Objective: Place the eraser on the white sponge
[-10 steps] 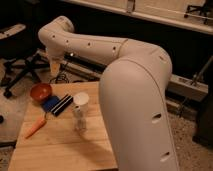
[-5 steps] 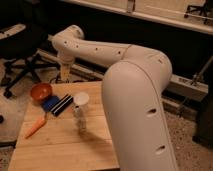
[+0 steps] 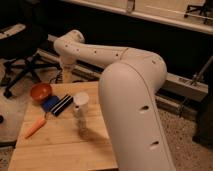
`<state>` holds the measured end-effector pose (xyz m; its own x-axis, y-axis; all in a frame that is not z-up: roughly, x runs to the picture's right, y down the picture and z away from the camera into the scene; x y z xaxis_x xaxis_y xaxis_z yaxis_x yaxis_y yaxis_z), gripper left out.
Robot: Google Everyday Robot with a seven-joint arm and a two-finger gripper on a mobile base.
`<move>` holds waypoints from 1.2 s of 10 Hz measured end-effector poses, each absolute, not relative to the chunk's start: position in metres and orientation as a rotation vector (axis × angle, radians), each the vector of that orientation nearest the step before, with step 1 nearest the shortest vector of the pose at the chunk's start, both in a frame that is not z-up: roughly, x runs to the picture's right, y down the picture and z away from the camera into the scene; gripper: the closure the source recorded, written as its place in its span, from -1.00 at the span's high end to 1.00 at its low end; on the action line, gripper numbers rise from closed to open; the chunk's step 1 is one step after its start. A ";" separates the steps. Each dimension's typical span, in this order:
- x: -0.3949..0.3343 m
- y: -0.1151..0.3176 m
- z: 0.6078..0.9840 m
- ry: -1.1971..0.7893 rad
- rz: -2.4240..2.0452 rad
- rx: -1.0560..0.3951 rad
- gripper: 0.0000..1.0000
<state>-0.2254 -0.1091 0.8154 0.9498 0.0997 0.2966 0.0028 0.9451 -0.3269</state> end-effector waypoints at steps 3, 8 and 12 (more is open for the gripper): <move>-0.229 -0.111 0.813 -0.328 0.039 -0.326 0.60; -0.280 -0.002 0.805 -0.486 -0.189 -0.496 0.60; -0.274 0.055 0.839 -0.451 -0.336 -0.556 0.60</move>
